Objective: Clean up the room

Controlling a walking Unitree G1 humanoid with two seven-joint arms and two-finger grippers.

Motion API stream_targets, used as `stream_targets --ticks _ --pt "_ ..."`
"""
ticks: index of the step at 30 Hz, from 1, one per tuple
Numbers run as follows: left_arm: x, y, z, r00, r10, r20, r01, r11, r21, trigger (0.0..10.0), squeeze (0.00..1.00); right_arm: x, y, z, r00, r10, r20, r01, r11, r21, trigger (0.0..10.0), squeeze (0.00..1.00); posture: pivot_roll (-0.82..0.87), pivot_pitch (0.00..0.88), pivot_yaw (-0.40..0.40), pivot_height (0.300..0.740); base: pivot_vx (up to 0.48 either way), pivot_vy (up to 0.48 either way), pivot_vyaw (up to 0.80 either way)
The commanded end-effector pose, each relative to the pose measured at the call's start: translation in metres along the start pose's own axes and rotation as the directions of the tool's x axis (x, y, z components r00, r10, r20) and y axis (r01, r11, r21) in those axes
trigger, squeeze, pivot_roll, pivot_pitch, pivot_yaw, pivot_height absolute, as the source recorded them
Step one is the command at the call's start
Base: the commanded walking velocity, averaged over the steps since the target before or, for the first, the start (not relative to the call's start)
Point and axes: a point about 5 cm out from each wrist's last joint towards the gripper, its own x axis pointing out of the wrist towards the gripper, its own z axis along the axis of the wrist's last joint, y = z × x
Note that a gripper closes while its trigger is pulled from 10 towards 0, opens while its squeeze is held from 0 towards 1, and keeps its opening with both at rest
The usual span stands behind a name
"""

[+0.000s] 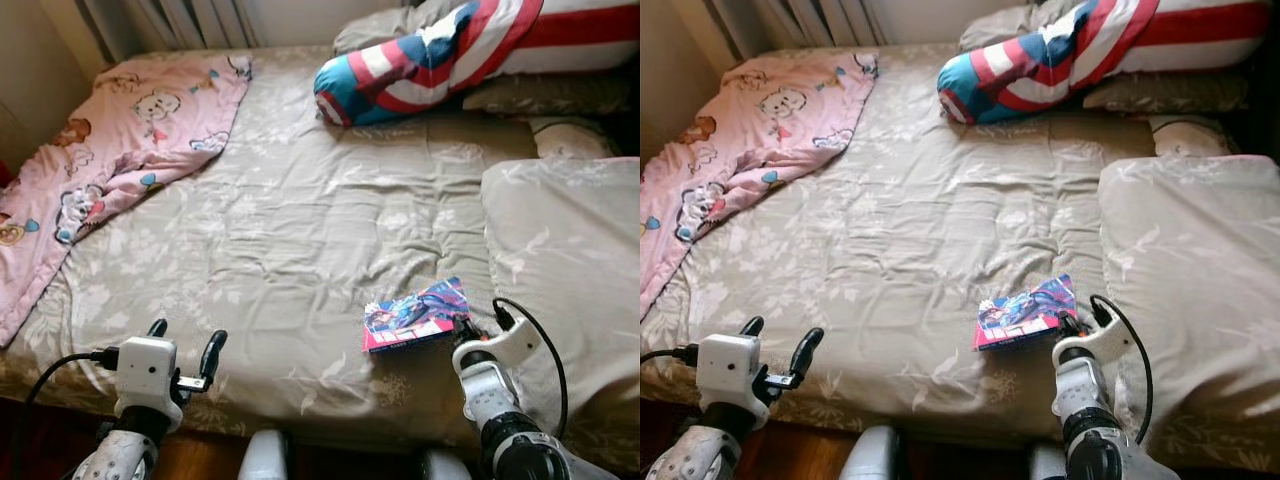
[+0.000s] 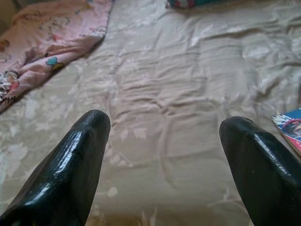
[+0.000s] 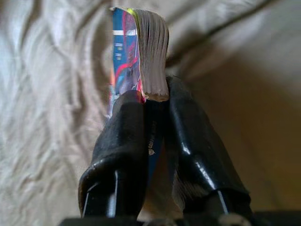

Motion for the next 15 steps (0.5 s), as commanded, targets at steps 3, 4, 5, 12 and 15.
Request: stream_targets --ticks 3,4,5,12,15 --pt "-0.006 0.003 0.007 1.0 -0.011 -0.02 0.011 1.0 0.011 10.0 0.0 -0.005 -0.016 -0.008 0.996 -0.083 -0.029 0.084 0.996 0.011 10.0 0.0 0.27 0.299 0.125 0.658 0.0 0.0 0.0" --pt "-0.006 0.003 0.008 1.0 -0.013 -0.022 0.013 1.0 0.012 10.0 0.0 -0.005 -0.017 -0.009 0.995 -0.09 -0.032 0.091 0.996 0.017 10.0 0.0 0.27 0.302 0.126 0.658 0.0 0.0 0.0" --pt "-0.007 0.003 0.008 1.0 -0.015 -0.026 0.015 1.0 0.012 10.0 0.0 -0.006 -0.018 -0.01 0.995 -0.095 -0.034 0.095 0.995 0.022 10.0 0.0 0.27 0.305 0.126 0.658 0.0 0.0 0.0" --pt "-0.013 0.003 0.009 0.998 -0.023 -0.054 0.024 1.0 0.013 10.0 0.0 -0.012 -0.03 -0.02 0.986 -0.154 -0.061 0.157 0.986 0.049 10.0 0.0 0.27 0.323 0.134 0.658 0.0 0.0 0.0" --pt "-0.015 0.003 0.01 0.998 -0.032 -0.061 0.032 0.999 0.014 10.0 0.0 -0.013 -0.033 -0.023 0.984 -0.166 -0.064 0.17 0.984 0.062 10.0 0.0 0.28 0.33 0.139 0.658 0.0 0.0 0.0"
